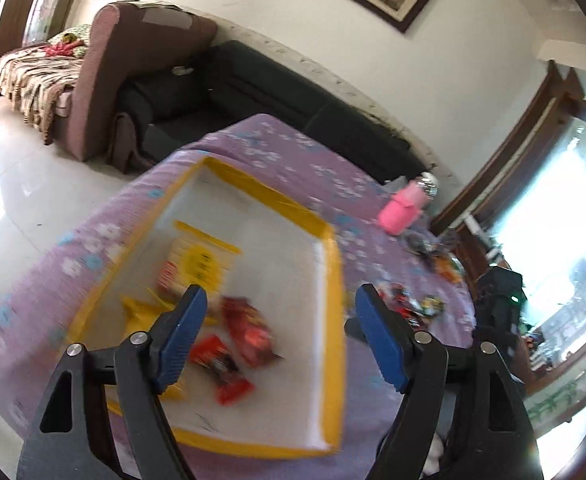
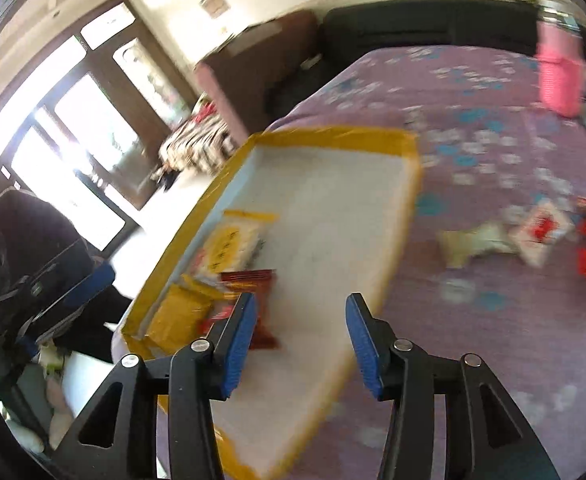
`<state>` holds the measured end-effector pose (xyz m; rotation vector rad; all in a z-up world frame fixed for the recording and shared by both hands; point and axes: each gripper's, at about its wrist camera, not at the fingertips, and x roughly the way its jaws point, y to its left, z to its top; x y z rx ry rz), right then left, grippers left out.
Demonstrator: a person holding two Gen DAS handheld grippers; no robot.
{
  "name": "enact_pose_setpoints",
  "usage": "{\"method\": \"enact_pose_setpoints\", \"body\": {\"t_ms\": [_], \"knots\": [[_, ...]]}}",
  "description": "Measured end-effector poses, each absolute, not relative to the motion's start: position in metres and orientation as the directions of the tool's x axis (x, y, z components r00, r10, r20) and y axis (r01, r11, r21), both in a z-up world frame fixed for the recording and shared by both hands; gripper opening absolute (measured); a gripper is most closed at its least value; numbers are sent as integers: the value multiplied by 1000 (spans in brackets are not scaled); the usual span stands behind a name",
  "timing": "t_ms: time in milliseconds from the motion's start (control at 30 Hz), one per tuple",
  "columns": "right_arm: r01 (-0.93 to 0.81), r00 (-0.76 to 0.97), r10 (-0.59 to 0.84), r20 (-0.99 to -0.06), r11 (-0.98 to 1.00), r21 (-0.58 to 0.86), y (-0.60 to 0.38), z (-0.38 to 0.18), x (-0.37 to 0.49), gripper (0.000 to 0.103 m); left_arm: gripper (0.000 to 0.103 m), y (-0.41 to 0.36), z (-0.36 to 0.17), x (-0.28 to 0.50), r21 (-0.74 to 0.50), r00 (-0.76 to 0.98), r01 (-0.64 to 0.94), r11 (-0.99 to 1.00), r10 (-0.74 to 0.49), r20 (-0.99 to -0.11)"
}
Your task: Organize snacks
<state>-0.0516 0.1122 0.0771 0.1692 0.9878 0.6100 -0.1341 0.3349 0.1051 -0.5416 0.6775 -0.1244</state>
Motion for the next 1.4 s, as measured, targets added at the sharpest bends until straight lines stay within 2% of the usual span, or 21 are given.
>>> {"method": "enact_pose_setpoints", "body": {"t_ms": [167, 467, 600, 833, 1067, 1233, 1333, 1400], "knots": [[-276, 499, 491, -714, 871, 407, 24, 81, -47, 51, 78, 290, 102, -146, -542, 781, -8, 840, -333, -528], [-46, 595, 328, -734, 925, 376, -92, 69, -17, 53, 78, 208, 85, -141, -413, 746, 62, 909, -317, -586], [-24, 586, 322, -743, 924, 382, -104, 56, -4, 53, 78, 195, 76, -135, -365, 742, 37, 930, -270, -613], [-71, 552, 342, -760, 928, 366, -81, 37, 27, 54, 78, 191, 65, -130, -380, 717, 34, 924, -288, -635], [-132, 548, 261, -795, 965, 226, -54, 29, 43, 52, 78, 182, 60, -130, -382, 696, 63, 922, -315, -645], [-174, 428, 362, -828, 932, 318, -52, 21, 29, 53, 78, 180, 60, -132, -389, 689, 73, 918, -329, -646], [-198, 327, 559, -762, 829, 523, -66, 22, 12, 52, 78, 181, 61, -134, -396, 690, 75, 915, -335, -642], [-201, 378, 583, -719, 810, 551, -83, 34, 1, 53, 78, 181, 61, -135, -398, 689, 77, 914, -338, -641]]}}
